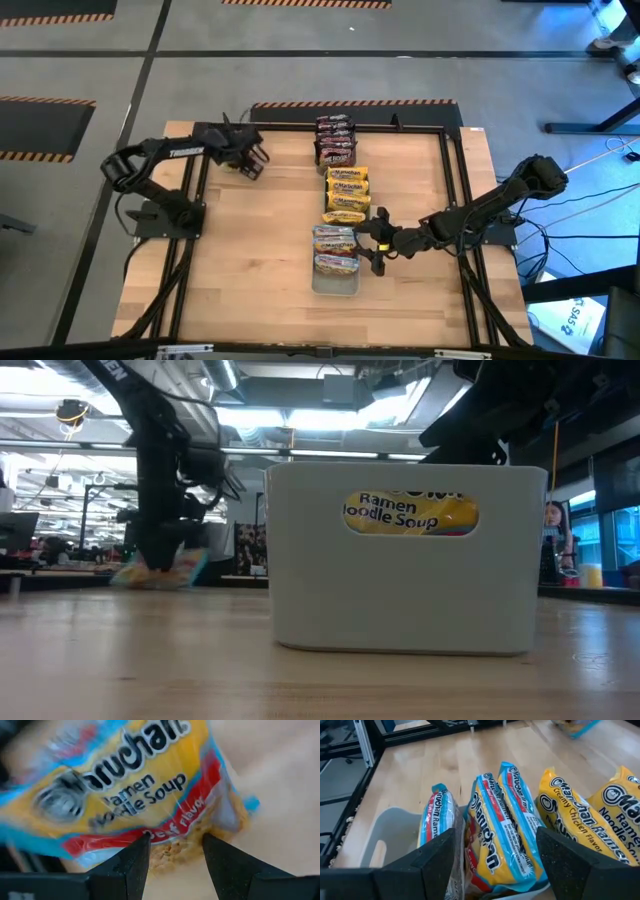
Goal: Sort Maruchan noodles
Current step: Put the blue noodle pack into the gray bin
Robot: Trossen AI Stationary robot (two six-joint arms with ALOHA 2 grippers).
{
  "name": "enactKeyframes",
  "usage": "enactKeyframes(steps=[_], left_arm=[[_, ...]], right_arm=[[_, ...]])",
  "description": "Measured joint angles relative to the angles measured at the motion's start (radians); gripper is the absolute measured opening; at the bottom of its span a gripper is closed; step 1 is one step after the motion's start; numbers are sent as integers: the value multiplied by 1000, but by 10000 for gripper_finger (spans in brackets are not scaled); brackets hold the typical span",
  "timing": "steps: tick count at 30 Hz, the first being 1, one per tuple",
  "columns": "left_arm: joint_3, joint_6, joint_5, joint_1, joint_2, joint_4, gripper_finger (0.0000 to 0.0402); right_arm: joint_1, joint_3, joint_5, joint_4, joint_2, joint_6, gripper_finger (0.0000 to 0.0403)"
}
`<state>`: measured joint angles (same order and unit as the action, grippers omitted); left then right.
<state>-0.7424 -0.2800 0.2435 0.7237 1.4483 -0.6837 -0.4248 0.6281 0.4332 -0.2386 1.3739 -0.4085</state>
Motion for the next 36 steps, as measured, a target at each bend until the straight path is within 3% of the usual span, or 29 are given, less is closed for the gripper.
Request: enactKeyframes(steps=[6, 15, 20, 25, 31, 36], left_arm=[[10, -77, -70, -210, 9, -127, 182], [7, -198, -100, -517, 5, -141, 182], [-3, -235, -114, -658, -64, -166, 182], [-50, -164, -33, -721, -172, -171, 182], [-57, -112, 121, -741, -219, -52, 182], [-57, -50, 101, -702, -201, -142, 201]], right_arm=[[0, 0, -19, 0, 0, -35, 262], [0, 0, -34, -52, 0, -29, 262], [0, 1, -33, -57, 0, -21, 262], [0, 1, -18, -63, 0, 0, 262], [21, 2, -26, -80, -1, 21, 262], [21, 2, -42, -80, -1, 21, 262]])
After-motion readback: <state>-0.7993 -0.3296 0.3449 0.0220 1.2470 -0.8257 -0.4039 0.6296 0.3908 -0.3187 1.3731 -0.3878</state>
